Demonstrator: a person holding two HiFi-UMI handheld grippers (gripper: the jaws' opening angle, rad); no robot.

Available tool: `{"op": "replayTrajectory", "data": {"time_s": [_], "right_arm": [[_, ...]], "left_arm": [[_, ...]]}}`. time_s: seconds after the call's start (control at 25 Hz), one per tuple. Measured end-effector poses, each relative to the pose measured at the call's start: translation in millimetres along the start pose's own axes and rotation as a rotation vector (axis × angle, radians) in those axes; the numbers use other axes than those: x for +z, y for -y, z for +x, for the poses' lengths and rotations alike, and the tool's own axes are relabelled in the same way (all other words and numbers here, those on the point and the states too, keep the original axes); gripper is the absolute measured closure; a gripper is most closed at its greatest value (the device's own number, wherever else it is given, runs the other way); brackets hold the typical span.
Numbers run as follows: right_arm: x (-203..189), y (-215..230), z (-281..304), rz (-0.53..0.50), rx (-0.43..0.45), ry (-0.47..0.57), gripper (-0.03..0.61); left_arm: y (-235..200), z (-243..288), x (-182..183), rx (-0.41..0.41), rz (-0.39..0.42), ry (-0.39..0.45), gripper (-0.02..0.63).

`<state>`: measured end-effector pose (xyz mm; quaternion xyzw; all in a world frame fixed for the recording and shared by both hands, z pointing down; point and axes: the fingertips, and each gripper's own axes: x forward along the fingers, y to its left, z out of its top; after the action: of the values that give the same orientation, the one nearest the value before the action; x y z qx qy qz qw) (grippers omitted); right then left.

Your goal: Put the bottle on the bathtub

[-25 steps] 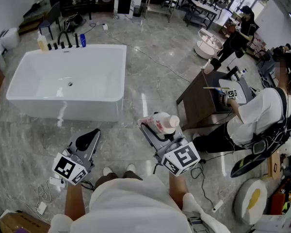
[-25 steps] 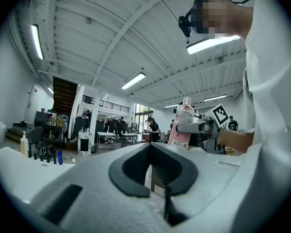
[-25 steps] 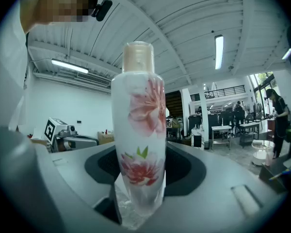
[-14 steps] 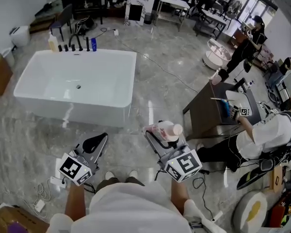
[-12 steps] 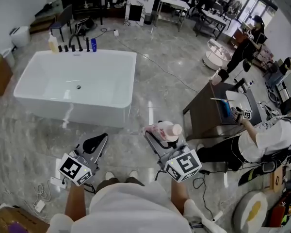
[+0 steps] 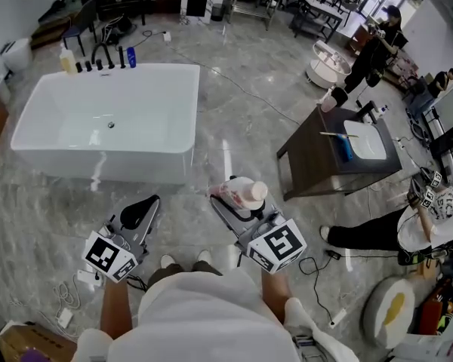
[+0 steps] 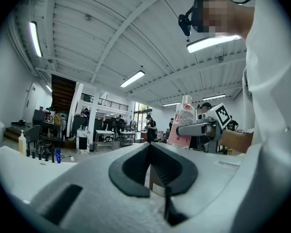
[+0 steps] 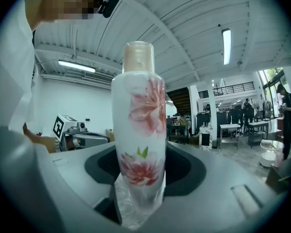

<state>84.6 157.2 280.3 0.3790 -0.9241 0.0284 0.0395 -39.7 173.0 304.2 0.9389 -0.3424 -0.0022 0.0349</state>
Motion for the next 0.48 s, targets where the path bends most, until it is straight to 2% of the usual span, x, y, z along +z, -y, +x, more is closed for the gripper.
{"op": "replayTrajectory", "data": {"time_s": [0.48], "right_arm": [[-8.1, -5.5, 0.6, 0.015, 0.031, -0.007, 0.333]], "left_arm": [[3.0, 3.3, -7.3, -0.012, -0.004, -0.01, 0.611]]}}
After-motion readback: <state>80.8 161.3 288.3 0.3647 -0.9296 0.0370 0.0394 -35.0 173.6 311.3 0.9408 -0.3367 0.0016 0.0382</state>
